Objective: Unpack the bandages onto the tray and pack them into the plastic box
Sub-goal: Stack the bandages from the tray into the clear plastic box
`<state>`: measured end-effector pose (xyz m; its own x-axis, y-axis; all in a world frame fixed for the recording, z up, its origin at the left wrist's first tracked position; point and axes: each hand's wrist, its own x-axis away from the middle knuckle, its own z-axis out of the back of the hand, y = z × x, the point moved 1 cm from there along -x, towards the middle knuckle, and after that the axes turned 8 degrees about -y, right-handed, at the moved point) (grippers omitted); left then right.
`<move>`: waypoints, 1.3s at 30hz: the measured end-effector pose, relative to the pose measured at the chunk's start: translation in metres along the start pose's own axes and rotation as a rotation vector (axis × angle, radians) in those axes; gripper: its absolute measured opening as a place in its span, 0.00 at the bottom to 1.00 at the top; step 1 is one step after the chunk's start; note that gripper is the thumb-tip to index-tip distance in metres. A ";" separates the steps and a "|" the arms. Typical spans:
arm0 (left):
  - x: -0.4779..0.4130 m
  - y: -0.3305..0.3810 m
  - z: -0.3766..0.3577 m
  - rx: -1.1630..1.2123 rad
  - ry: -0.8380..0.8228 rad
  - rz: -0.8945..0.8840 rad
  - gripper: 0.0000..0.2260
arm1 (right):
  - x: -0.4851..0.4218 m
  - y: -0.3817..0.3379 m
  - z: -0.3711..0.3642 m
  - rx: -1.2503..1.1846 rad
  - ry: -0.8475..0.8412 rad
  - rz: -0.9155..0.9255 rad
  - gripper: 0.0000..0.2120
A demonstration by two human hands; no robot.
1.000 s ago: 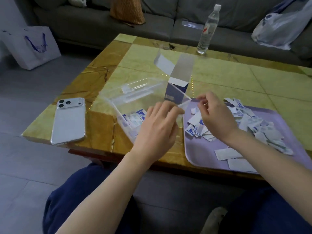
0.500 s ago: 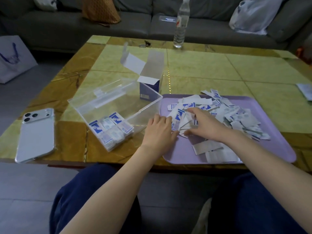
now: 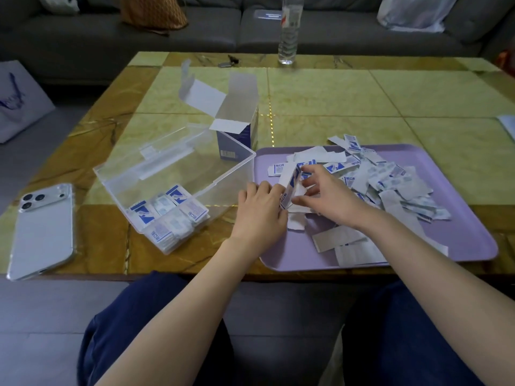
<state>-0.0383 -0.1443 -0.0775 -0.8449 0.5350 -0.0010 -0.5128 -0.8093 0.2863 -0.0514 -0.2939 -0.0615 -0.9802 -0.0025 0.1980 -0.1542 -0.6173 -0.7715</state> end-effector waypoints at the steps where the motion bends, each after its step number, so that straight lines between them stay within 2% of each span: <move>1: 0.000 0.000 0.000 0.010 0.000 0.006 0.15 | 0.000 0.000 0.000 -0.011 0.012 -0.005 0.31; 11: 0.002 0.004 0.004 0.144 0.055 0.009 0.08 | -0.004 -0.004 -0.006 -0.009 0.029 0.035 0.18; 15: 0.002 0.003 0.008 0.202 0.116 0.027 0.09 | -0.004 -0.004 -0.006 -0.030 0.046 0.034 0.08; 19: 0.000 0.000 0.008 0.244 0.131 0.066 0.09 | -0.003 -0.002 -0.004 -0.078 0.167 0.029 0.08; 24: 0.000 -0.003 0.005 0.204 0.136 0.077 0.05 | 0.001 -0.005 -0.004 -0.088 0.152 0.055 0.08; 28: 0.000 -0.004 0.001 0.102 0.088 0.028 0.16 | 0.002 -0.006 -0.007 -0.026 0.044 0.082 0.11; 31: 0.001 -0.004 0.001 0.102 0.100 0.007 0.18 | 0.004 -0.005 -0.006 0.020 0.022 0.098 0.15; 36: -0.002 -0.004 0.004 0.308 0.158 -0.075 0.11 | 0.009 -0.014 -0.001 -0.085 0.164 0.129 0.13; 39: -0.003 -0.004 0.009 0.390 0.226 -0.111 0.05 | 0.011 -0.017 0.002 -0.208 0.159 0.167 0.13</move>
<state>-0.0329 -0.1407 -0.0699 -0.8223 0.5121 -0.2483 -0.5430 -0.5753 0.6117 -0.0590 -0.2846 -0.0448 -0.9987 0.0429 -0.0266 0.0048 -0.4440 -0.8960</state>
